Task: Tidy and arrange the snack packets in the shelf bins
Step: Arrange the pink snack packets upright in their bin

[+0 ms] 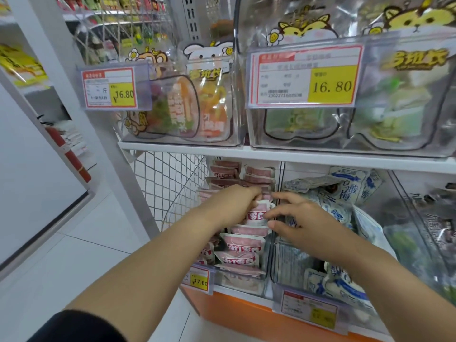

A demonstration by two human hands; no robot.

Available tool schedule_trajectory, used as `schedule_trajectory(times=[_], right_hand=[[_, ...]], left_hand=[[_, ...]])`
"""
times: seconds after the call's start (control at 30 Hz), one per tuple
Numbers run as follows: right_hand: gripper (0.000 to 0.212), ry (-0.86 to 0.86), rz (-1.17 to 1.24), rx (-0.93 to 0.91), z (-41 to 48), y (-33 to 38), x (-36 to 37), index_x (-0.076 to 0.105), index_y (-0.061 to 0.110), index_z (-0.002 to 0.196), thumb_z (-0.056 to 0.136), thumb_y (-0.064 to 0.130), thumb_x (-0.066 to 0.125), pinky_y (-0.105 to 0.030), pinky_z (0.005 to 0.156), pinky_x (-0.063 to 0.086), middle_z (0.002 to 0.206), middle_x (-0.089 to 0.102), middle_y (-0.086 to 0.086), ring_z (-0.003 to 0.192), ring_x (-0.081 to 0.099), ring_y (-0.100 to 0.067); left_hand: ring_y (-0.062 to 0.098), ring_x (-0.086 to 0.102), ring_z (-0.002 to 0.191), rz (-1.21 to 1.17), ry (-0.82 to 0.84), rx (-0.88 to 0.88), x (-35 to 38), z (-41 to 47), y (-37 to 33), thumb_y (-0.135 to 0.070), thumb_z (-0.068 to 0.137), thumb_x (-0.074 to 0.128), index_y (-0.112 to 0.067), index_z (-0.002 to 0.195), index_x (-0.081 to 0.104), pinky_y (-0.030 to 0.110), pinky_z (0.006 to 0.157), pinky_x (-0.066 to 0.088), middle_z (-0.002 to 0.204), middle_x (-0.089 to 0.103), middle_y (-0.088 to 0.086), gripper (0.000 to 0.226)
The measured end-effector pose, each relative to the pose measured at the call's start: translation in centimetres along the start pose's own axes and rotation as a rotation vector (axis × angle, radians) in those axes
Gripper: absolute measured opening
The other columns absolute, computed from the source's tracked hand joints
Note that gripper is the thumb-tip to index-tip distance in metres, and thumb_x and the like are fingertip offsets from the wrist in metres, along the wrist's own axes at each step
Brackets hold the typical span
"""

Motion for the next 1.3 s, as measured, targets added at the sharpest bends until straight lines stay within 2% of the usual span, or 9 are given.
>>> schedule_trajectory(times=[0.17,0.37,0.5,0.63,0.7,0.8,1.0,1.17,1.3], right_hand=[[0.021,-0.012,0.015,-0.020,0.1,-0.1,0.1,0.068,0.031,0.109,0.092,0.034,0.056,-0.021,0.094,0.040,0.146,0.034,0.015,0.106,0.053,-0.003],[0.021,-0.016,0.013,-0.017,0.1,0.0,0.0,0.068,0.031,0.110,0.092,0.032,0.057,-0.015,0.090,0.038,0.143,0.036,0.015,0.106,0.054,-0.006],[0.020,-0.009,0.006,-0.019,0.0,-0.1,0.1,0.068,0.034,0.107,0.092,0.035,0.056,-0.018,0.092,0.040,0.143,0.036,0.014,0.107,0.053,-0.004],[0.019,-0.008,0.023,-0.025,-0.1,-0.1,0.0,0.068,0.036,0.107,0.091,0.034,0.057,-0.016,0.091,0.037,0.143,0.035,0.015,0.108,0.052,-0.002],[0.018,-0.005,0.038,-0.034,0.0,-0.1,0.1,0.068,0.039,0.104,0.091,0.033,0.058,-0.016,0.093,0.035,0.141,0.036,0.016,0.110,0.048,0.002],[0.015,-0.034,0.020,-0.053,0.2,-0.1,-0.2,0.070,0.038,0.100,0.089,0.032,0.061,-0.013,0.094,0.030,0.133,0.041,0.018,0.114,0.040,0.010],[0.020,-0.130,0.003,-0.066,0.4,-0.2,-0.7,0.071,0.031,0.105,0.085,0.032,0.067,-0.004,0.097,0.029,0.132,0.054,0.013,0.116,0.047,0.004],[0.024,-0.108,-0.013,-0.049,0.4,-0.4,-0.6,0.069,0.031,0.109,0.087,0.037,0.063,0.009,0.083,0.020,0.138,0.048,0.015,0.113,0.039,0.009],[0.020,-0.091,0.042,-0.078,0.1,0.1,-0.7,0.060,0.051,0.086,0.087,0.032,0.065,-0.014,0.101,0.029,0.136,0.048,0.016,0.118,0.042,0.006]], left_hand=[[0.011,0.045,0.059,-0.171,0.085,-0.043,1.8,0.2,0.4,-0.002,0.092,0.040,-0.018,0.101,0.045,0.017,0.042,0.030,0.077,0.048,-0.004,0.019],[0.022,0.062,0.096,-0.331,0.109,-0.065,2.0,0.0,1.7,-0.004,0.089,0.058,-0.024,0.114,0.053,0.041,0.077,0.056,0.110,0.058,0.000,0.032],[0.023,0.064,0.097,-0.470,0.068,-0.095,0.8,-0.3,2.0,-0.008,0.092,0.057,-0.015,0.118,0.060,0.038,0.084,0.055,0.103,0.060,0.000,0.028],[0.016,0.058,0.084,-0.281,0.099,-0.088,1.7,0.0,0.9,-0.021,0.097,0.051,-0.015,0.121,0.061,0.023,0.070,0.041,0.108,0.066,0.005,0.027],[0.020,0.055,0.093,-0.256,0.097,-0.080,2.9,0.0,0.1,-0.022,0.099,0.042,-0.015,0.122,0.058,0.025,0.074,0.038,0.111,0.058,0.007,0.029],[0.025,0.042,0.114,-0.164,-0.016,-0.094,4.1,-0.7,-0.5,-0.024,0.099,0.038,-0.017,0.124,0.050,0.032,0.086,0.040,0.115,0.042,0.007,0.029],[0.026,0.038,0.121,-0.225,-0.285,-0.059,2.6,-1.3,-0.6,-0.025,0.099,0.040,-0.019,0.134,0.042,0.042,0.093,0.044,0.128,0.041,0.008,0.035],[0.026,0.027,0.138,0.070,-0.292,-0.239,1.7,-1.2,0.8,-0.035,0.099,0.034,-0.018,0.148,0.022,0.037,0.113,0.022,0.152,0.026,0.011,0.053],[0.026,0.015,0.145,0.198,-0.008,-0.234,3.5,-0.4,0.1,-0.041,0.101,0.019,-0.018,0.151,0.010,0.045,0.117,-0.006,0.158,0.009,0.012,0.056]])
Point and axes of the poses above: each hand's wrist, its own z-axis towards the middle knuckle, its own x-axis out of the palm, y = z × x, the point moved 6 cm from there along z, towards the middle knuckle
